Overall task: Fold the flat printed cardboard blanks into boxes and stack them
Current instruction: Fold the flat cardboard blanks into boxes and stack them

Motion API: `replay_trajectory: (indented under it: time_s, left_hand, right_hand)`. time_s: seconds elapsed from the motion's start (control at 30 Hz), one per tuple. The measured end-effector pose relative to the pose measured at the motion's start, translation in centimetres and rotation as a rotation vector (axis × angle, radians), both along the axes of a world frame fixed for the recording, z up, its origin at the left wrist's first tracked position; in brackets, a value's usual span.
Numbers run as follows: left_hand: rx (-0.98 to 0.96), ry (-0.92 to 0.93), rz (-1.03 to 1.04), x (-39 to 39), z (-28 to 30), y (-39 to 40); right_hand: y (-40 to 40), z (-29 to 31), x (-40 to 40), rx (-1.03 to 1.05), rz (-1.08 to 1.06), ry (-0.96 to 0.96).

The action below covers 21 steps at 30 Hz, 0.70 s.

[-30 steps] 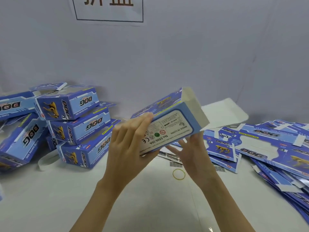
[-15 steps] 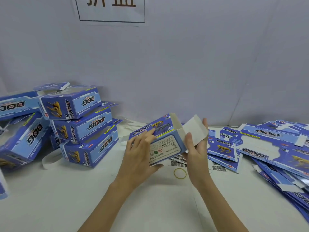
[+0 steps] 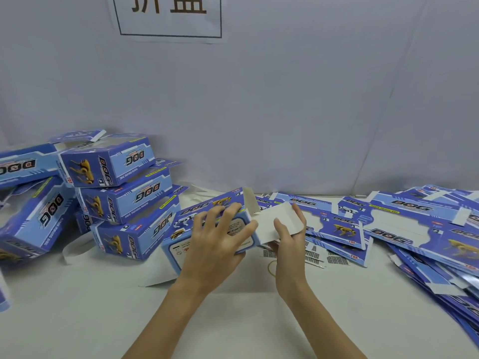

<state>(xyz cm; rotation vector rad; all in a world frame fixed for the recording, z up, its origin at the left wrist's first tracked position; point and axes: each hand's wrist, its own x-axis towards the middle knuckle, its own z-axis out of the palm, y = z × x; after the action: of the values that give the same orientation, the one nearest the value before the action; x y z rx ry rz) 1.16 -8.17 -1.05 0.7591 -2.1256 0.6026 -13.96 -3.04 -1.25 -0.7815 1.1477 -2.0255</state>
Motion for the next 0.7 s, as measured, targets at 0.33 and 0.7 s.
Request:
replay_trajectory:
  time_s: [0.33,0.7]
  left_hand:
    - [-0.039,-0.009,-0.183,-0.2,-0.6,0.0]
    - [-0.025,-0.137,-0.216,-1.0,-1.7,0.4]
  right_hand:
    - [0.9,1.3,-2.6,0.007,0.236,0.386]
    - [1.6,1.1,-2.3,0.099,0.367,0.661]
